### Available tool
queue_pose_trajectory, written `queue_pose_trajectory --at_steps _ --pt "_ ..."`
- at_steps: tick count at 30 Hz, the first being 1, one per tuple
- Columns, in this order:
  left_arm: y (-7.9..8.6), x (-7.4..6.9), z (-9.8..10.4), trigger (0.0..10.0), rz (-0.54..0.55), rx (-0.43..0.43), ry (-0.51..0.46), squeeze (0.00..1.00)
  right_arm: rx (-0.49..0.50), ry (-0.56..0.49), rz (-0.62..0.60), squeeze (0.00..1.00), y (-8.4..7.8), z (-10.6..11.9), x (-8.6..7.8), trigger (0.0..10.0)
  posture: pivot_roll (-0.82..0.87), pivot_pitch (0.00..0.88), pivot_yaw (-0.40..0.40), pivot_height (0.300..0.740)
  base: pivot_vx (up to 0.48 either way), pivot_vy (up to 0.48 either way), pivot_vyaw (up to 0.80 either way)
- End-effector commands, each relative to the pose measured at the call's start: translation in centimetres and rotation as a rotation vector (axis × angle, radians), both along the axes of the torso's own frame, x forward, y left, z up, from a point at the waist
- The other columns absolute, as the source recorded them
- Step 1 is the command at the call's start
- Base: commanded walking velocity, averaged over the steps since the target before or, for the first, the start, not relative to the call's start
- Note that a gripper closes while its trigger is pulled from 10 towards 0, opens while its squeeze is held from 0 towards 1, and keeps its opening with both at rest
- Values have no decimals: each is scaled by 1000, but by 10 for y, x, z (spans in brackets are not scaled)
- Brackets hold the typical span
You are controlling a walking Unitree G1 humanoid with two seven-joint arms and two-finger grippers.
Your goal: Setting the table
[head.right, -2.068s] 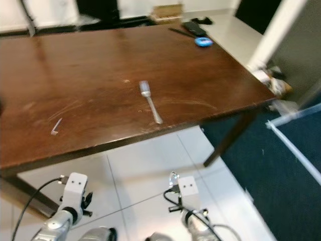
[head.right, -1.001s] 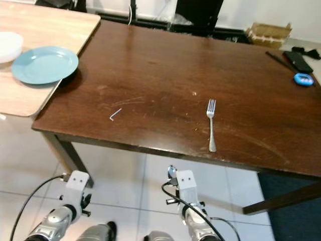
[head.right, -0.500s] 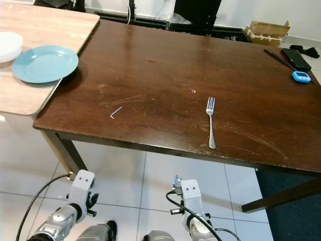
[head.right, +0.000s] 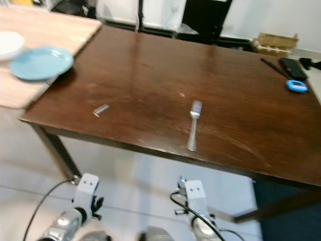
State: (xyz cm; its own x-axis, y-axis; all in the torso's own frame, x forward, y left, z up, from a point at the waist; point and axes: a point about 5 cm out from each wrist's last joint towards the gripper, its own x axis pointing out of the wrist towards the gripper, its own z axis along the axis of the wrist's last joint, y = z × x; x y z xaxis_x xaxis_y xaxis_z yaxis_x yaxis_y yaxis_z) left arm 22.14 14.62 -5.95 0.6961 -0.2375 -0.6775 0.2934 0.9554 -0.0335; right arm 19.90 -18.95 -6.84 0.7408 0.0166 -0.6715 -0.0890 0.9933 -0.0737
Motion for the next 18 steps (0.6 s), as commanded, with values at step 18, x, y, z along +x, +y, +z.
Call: queue_pose_trajectory --at_steps 18 --pt "0 0 0 10000 28 -23 -7 0 1 2 -9 0 -4 0 0 10000 30 44 -31 740 0 -422 0"
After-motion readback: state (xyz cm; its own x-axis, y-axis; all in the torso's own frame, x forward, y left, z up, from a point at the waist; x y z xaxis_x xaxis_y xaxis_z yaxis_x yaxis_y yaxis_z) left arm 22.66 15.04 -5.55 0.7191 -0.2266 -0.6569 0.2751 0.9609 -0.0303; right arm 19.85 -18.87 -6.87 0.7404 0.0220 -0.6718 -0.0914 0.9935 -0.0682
